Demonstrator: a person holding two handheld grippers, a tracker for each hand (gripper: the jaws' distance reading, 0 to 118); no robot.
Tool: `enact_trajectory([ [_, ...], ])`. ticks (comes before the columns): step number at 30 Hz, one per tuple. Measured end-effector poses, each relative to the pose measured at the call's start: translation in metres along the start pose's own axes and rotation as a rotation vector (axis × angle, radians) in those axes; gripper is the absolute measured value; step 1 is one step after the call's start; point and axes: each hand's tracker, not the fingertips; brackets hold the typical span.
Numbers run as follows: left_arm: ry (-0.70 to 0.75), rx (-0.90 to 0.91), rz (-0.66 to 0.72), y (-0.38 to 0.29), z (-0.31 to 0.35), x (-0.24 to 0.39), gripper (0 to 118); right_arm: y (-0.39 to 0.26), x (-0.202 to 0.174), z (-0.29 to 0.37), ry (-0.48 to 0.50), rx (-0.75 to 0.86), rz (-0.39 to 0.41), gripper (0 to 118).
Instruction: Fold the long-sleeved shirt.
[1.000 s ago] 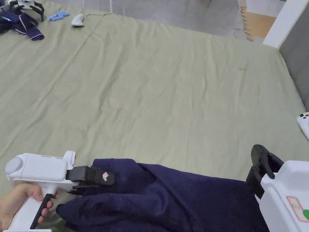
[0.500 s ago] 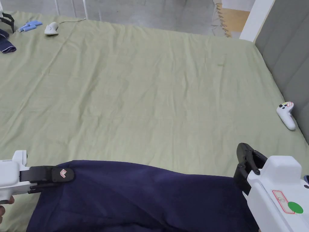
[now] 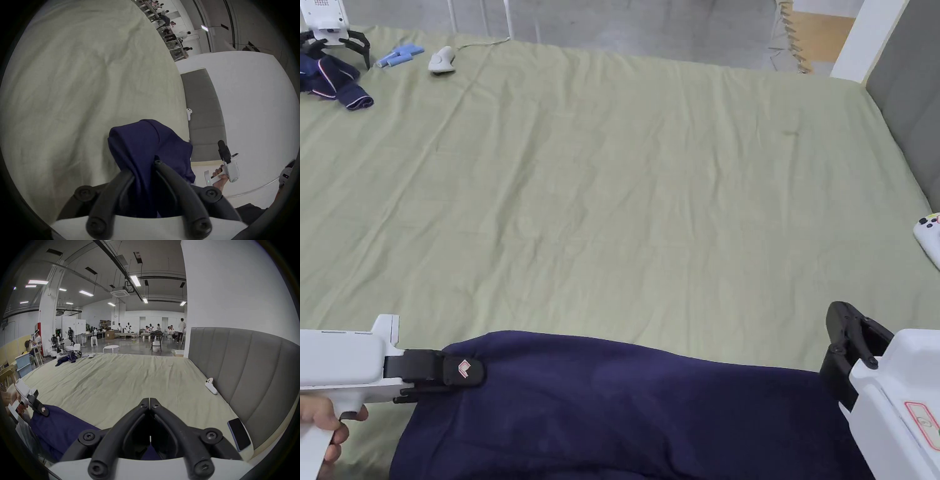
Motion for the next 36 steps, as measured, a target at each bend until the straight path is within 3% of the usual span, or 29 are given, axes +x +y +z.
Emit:
enact_trajectory([
  [14, 0.078, 0.054, -0.034, 0.007, 0.043, 0.011, 10, 0.001, 0.006, 0.005, -0.025, 0.009, 0.009, 0],
  [19, 0.168, 0.134, -0.036, 0.040, 0.092, -0.011, 10, 0.000, 0.006, 0.003, -0.023, 0.004, 0.006, 0],
  [28, 0.276, 0.226, -0.018, 0.068, 0.157, 0.008, 10, 0.002, -0.014, -0.007, 0.002, 0.004, 0.013, 0],
  [36, 0.256, 0.170, -0.121, 0.015, 0.120, 0.073, 10, 0.003, -0.024, -0.008, 0.024, 0.006, 0.029, 0],
])
